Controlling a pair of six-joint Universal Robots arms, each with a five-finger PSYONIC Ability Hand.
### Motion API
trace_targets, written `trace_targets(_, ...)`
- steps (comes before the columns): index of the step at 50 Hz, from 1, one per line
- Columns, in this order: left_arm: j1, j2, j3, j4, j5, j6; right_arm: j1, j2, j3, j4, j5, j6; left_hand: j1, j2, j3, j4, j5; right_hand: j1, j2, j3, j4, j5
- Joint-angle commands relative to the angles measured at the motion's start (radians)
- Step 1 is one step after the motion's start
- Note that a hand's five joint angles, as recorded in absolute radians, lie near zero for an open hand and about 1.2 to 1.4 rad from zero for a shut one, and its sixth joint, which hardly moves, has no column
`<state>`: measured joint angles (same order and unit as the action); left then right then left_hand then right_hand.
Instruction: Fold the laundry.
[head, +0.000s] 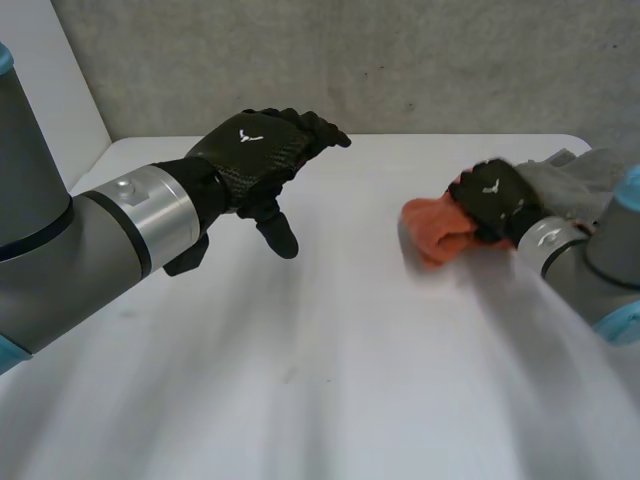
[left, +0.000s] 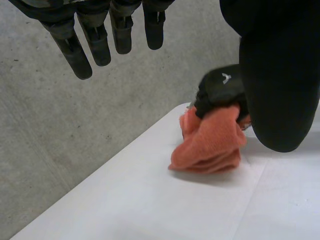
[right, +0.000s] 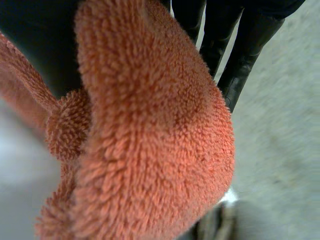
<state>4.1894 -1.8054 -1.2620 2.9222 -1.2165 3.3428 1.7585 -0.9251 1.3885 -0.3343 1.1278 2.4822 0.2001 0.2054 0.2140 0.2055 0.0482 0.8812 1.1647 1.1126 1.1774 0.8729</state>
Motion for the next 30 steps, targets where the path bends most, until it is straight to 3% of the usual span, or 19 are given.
trace_targets(1,0.005,0.003,0.001,0.000,0.002,-0.023,-0.045,0.011,-0.255,-0.015,-0.092,0.032,0.022,0.017,0.008,0.017,0.000,0.515,0.232,0.284,0.219,0.349)
trace_targets(11,0.005,0.005,0.000,0.000,0.000,-0.025,-0.160,0.146,-0.761,-0.017,-0.106,0.309,0.022,0.017,0.008,0.017,0.000,0.515,0.232,0.284,0.219,0.349)
trace_targets(14,0.003,0.005,0.000,0.000,0.000,-0.025,-0.207,0.187,-0.842,-0.006,-0.150,0.354,0.022,0.017,0.008,0.017,0.000,0.515,0.232,0.284,0.219,0.349)
trace_targets(22,0.003,0.006,0.001,0.003,0.000,-0.026,-0.352,0.250,-0.791,0.015,-0.386,0.363,0.022,0.017,0.008,0.017,0.000,0.515,0.232,0.284,0.219,0.349)
trace_targets(30,0.001,0.006,0.004,0.031,0.000,-0.069,-0.485,0.272,-0.626,0.020,-0.525,0.354,0.022,0.017,0.008,0.017,0.000,0.515,0.232,0.284,0.219,0.349)
